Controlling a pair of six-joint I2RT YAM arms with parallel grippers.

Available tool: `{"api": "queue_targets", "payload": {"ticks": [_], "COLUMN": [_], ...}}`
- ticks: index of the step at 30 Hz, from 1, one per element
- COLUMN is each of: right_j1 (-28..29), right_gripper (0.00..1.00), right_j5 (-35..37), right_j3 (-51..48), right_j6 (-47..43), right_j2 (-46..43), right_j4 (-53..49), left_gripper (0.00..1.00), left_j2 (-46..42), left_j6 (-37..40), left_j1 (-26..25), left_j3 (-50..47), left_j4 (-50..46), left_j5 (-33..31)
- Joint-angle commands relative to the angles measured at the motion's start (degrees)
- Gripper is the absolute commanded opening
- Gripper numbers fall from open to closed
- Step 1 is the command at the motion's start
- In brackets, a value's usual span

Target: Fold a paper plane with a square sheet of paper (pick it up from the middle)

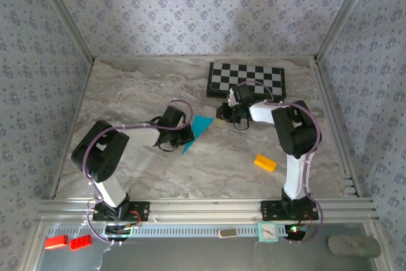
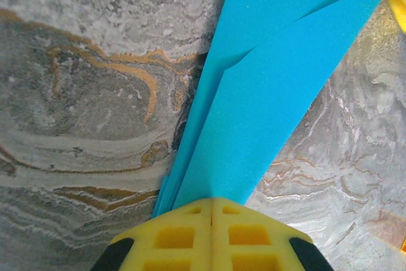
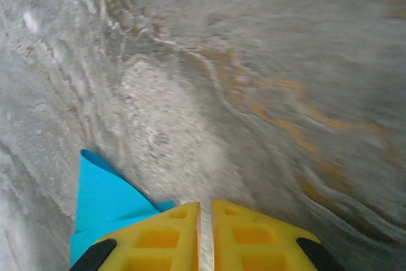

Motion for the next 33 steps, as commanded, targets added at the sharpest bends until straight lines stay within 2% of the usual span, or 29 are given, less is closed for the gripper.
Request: {"api": "queue_targets", "payload": {"ticks": [1,5,13,22,28,33], "right_j1": [1.4,5.3,11.1,11.1,10.6,10.0], "right_gripper": [0.15,0.15,0.13,0.12,0.12,0.1], "right_j5": [6.0,4.4,0.2,1.9,3.0,2.5], "right_j3": [-2.5,-3.6,0.9,7.3,8.6,8.7], "right_j6": [0.0,0.5,1.4,-1.5,-3.7,-3.8], "right_j2": [-7.3,-9.4,-3.5,3.0,5.5,6.5], "right_j4": [-0.2,-0.4,-2.7,-10.3,-14.9,-15.9], "left_gripper": [0.0,0.0,0.0,0.0,0.1,0.09], "left_j2": [1.6,1.9,1.1,-0.3,-0.6,2.7], "left_j6": [0.6,0.6,0.8,2.6,8.7,9.8], "left_j1": [-0.3,-0.4,-0.3,-0.4,-0.5,-0.4], "left_j3": [-0.6,0.0,0.3,1.8,5.7,7.9], "left_j4": [-9.0,-8.7,-8.3,-7.6,-6.8,-5.5], "left_j5": [-1.1,-0.7,0.0,2.3,5.7,6.7]}}
